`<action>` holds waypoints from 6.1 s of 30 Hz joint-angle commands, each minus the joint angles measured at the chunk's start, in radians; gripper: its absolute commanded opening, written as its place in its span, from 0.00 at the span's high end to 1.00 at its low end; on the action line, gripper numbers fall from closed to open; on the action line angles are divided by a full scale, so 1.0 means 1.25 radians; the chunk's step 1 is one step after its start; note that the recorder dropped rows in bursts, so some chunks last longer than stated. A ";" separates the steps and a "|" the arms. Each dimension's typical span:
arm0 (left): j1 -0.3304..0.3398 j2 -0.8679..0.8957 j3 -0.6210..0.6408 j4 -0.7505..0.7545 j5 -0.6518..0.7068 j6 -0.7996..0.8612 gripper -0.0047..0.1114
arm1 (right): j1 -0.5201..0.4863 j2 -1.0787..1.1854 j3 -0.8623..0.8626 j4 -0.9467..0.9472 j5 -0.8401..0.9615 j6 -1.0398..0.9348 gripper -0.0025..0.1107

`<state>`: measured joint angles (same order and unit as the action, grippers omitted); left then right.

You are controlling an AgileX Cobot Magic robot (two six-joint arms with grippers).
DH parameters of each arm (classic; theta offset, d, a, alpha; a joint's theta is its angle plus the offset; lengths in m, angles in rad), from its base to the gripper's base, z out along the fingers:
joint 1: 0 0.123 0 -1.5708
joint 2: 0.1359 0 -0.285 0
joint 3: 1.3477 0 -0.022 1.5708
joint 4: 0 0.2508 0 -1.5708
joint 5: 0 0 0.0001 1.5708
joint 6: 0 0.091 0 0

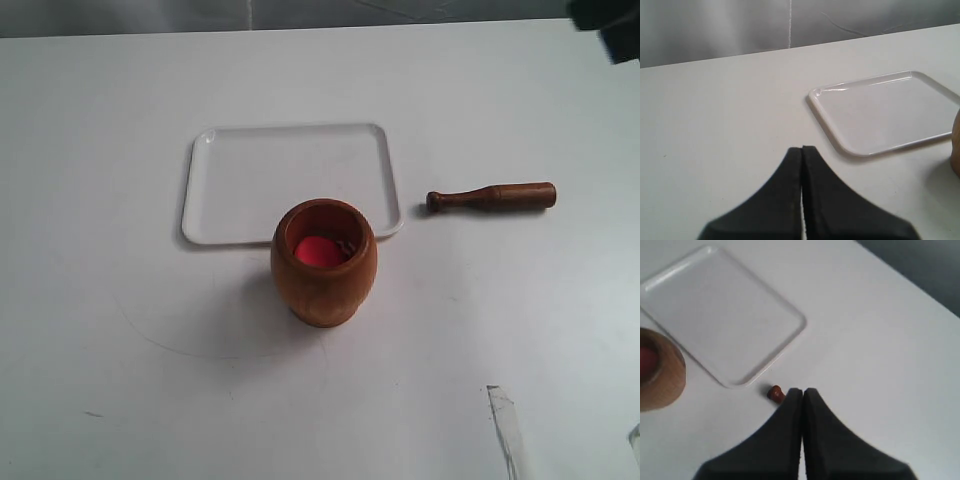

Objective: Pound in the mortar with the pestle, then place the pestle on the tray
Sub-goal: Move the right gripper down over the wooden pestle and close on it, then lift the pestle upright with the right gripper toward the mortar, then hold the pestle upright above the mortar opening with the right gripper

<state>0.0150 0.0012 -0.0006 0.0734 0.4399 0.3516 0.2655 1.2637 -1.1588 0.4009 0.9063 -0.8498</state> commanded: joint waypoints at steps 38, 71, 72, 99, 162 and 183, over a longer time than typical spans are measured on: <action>-0.006 -0.001 0.000 -0.006 -0.002 -0.007 0.96 | 0.142 0.596 -0.164 -0.223 -0.017 -0.227 0.52; -0.006 -0.001 0.000 -0.006 -0.002 -0.007 0.96 | 0.142 0.658 -0.164 -0.351 -0.054 -0.091 0.98; -0.006 -0.001 0.000 -0.006 -0.002 -0.007 0.96 | 0.142 0.635 -0.164 -0.355 -0.059 -0.072 0.98; -0.006 -0.001 0.000 -0.006 -0.002 -0.007 0.96 | 0.725 0.044 0.326 0.515 -1.140 -0.193 0.98; -0.006 -0.001 0.000 -0.006 -0.002 -0.007 0.96 | 0.761 0.426 0.562 0.049 -1.702 0.515 0.98; -0.006 -0.001 0.000 -0.006 -0.002 -0.007 0.96 | 0.761 0.304 0.562 0.052 -1.673 0.425 0.98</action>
<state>0.0150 0.0012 -0.0006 0.0734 0.4399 0.3516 1.2157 1.5682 -0.4587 0.4258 -1.1939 -0.3262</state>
